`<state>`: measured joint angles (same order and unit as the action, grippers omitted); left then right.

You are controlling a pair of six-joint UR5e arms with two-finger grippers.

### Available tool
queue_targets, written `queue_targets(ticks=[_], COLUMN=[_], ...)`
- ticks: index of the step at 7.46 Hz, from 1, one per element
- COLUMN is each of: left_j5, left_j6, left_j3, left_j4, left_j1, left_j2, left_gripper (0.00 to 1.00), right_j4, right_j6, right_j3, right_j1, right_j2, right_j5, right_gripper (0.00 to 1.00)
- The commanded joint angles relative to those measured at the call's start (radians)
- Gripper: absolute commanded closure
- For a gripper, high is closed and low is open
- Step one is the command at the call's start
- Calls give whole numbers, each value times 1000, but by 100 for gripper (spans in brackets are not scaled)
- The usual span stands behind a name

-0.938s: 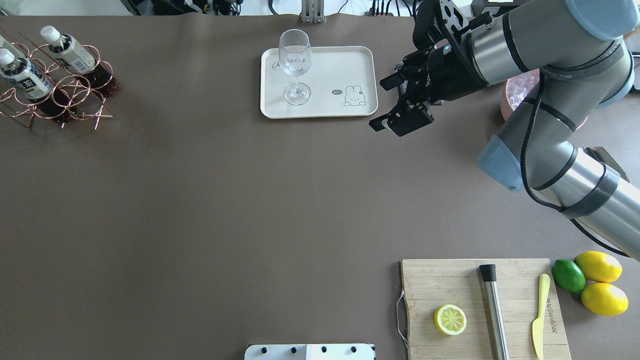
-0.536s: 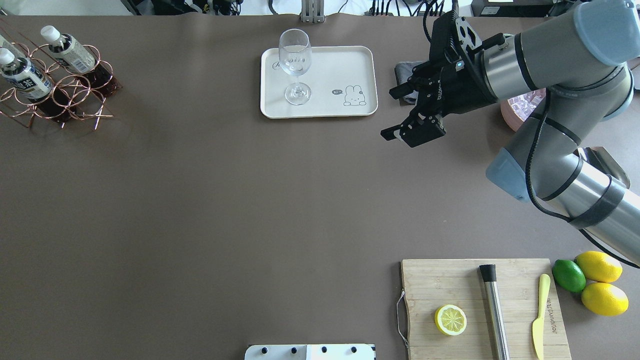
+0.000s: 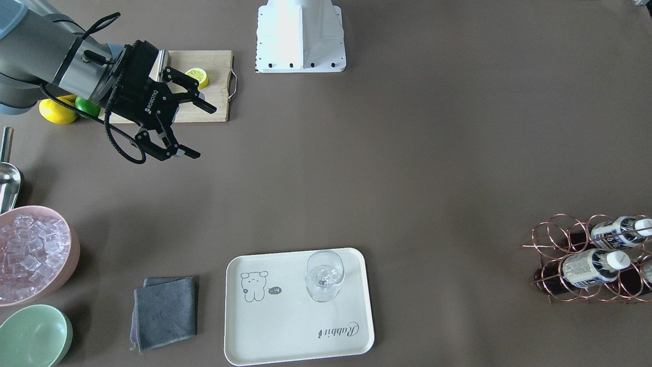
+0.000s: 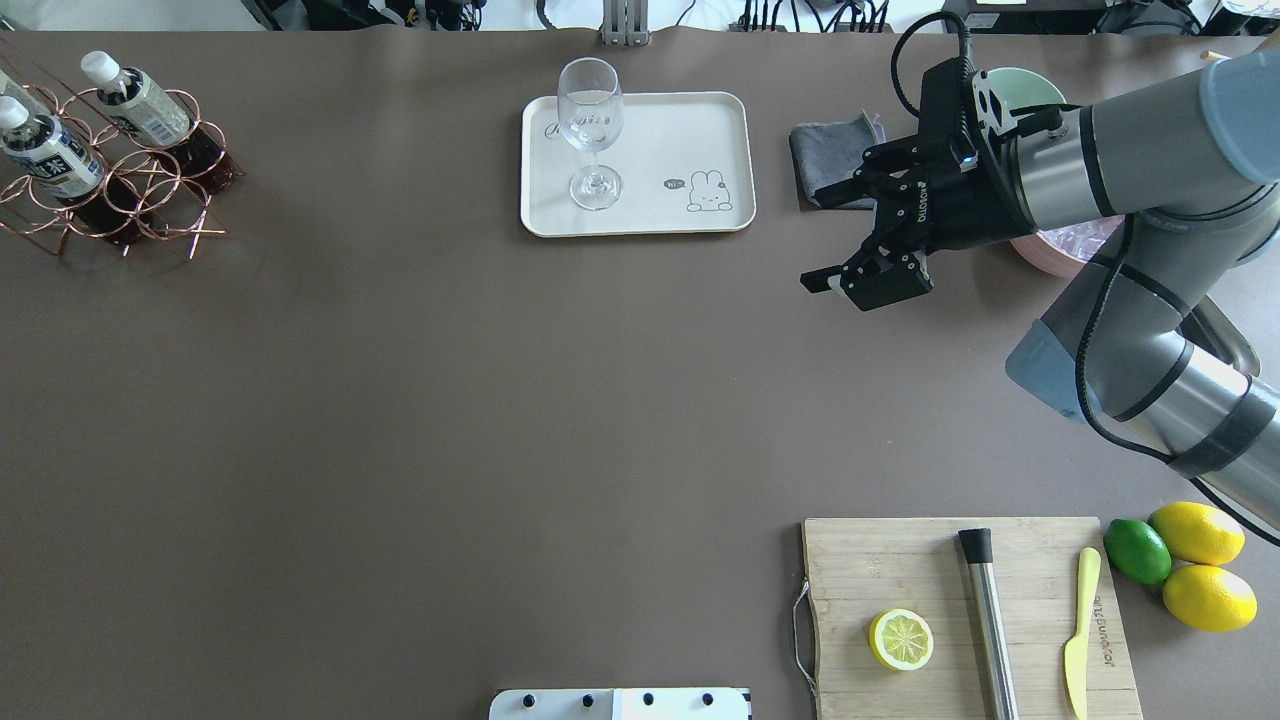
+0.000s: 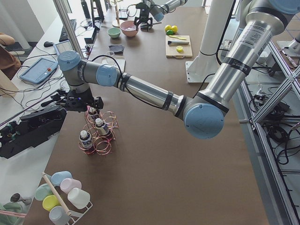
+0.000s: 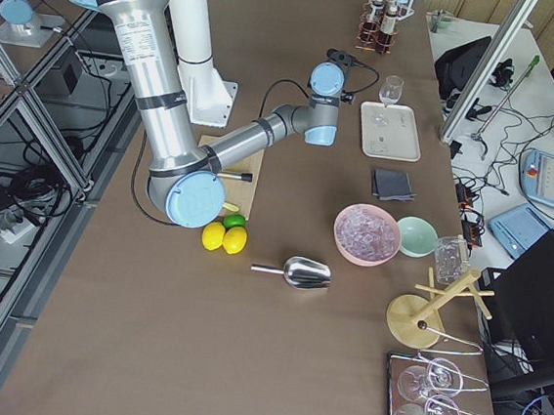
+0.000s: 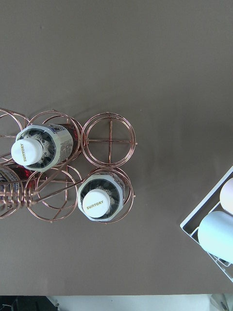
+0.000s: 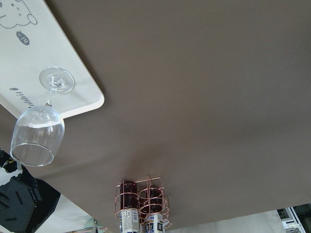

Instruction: Take tea from basket to plate

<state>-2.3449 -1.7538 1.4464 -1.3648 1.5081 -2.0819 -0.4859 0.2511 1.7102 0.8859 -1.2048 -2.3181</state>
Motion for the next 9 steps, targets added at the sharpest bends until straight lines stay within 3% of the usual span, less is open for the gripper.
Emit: queue_targets(ticks=[1,2,3,4,6,8,9], left_j5=[-1,1,1,1,1,3,1], left_j6=[-50,-50,-47,-49,-52,-61,-84], left_j3=[-40,-40,-40,-41,-41,-43,-38], left_j4=[-106,-106,-108,-108,-97,-86,-70], left_j1=[-34,-40,-43,-43,-43,-52,-55], left_j2=[0,2,5,6,2,-4,-15], left_gripper=[3,3,3,13,67,100,100], right_j4=[70,82,86,87,101,150,153], right_j6=[237,349,314,180,30,39,39], right_j3=[2,3,-1,-9,-32,-47,-55], right_j1=[11,31,44,45,35,34,34], right_j2=[7,10,17,19,21,21,19], right_j5=[-7,-48,-32,-17,-9,8,5], right_gripper=[0,0,0,0,0,0,0])
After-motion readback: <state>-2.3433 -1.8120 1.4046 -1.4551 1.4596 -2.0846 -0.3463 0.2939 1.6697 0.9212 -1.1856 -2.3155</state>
